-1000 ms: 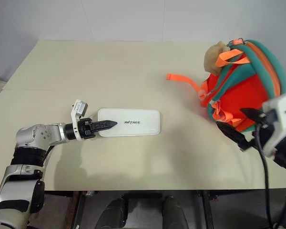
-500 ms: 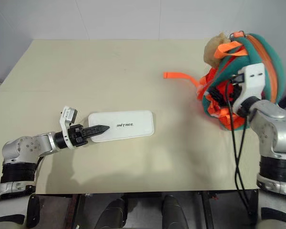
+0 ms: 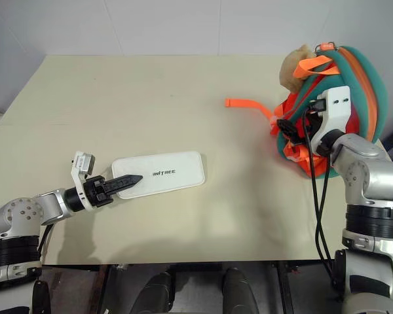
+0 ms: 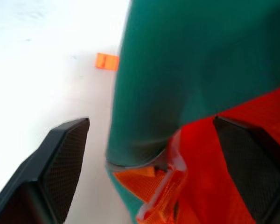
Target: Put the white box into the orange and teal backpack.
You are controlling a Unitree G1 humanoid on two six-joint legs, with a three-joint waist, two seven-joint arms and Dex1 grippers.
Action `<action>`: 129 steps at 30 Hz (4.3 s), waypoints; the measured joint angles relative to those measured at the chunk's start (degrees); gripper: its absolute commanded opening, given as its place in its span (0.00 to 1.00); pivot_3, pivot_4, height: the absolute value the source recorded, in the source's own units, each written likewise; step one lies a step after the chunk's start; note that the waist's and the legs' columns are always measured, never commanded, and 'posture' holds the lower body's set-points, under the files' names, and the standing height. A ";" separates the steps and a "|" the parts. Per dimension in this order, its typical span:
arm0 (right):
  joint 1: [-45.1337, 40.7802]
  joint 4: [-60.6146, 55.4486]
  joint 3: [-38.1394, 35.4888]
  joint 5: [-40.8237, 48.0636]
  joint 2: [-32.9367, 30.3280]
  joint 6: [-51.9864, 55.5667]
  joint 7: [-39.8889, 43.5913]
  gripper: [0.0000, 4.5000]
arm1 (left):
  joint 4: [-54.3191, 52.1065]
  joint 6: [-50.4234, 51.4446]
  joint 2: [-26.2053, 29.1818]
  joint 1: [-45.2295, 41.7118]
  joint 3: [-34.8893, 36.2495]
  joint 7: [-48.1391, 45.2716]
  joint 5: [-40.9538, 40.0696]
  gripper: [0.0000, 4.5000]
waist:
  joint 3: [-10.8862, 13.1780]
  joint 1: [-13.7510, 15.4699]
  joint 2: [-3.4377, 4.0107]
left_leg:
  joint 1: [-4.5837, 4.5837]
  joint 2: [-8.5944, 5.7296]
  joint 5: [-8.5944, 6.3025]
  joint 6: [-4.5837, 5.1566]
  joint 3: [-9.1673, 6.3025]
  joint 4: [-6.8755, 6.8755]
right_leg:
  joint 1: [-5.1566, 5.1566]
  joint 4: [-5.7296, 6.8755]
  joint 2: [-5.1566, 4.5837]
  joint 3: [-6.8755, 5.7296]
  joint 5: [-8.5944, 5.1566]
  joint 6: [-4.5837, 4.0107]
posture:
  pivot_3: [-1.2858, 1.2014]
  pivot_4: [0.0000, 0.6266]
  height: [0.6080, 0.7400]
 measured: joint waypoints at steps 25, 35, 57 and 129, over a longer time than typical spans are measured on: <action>-3.33 4.65 0.97 7.74 10.47 -12.41 12.03 0.01 | 0.45 0.22 0.51 -0.88 0.06 0.70 -0.20 0.30 | 0.01 -0.76 0.02 | -0.02 0.01 0.06 -0.04 -0.05 -0.12 | -0.06 0.08 0.02 -0.01 0.00 0.02 | 0.52 0.24 1.00; 7.51 -27.02 1.99 43.56 -0.39 20.79 23.36 0.01 | 1.32 -5.15 7.37 4.40 4.03 -4.95 -0.43 0.30 | 0.02 -1.46 0.02 | -0.01 0.18 0.03 -0.08 -0.04 -0.46 | -0.23 0.04 0.13 -0.01 -0.14 -0.22 | 0.52 0.24 1.00; 12.22 -18.61 10.04 36.68 -22.83 20.89 49.75 0.01 | -17.83 -6.49 3.95 11.06 19.98 2.17 -18.69 0.30 | 0.04 0.87 -0.06 | -0.29 0.16 -0.17 -0.06 0.09 -0.18 | -0.22 -0.44 0.08 -0.02 -0.12 -0.16 | 0.52 0.24 1.00; 16.74 -26.30 6.47 35.30 -15.39 18.33 39.91 0.01 | 17.46 -56.79 -12.78 -38.72 -26.31 -26.05 30.57 0.99 | 0.12 0.36 0.06 | -0.88 0.04 -0.23 0.11 -0.14 0.93 | -0.41 0.18 0.17 -0.02 0.04 0.30 | 0.52 0.24 1.00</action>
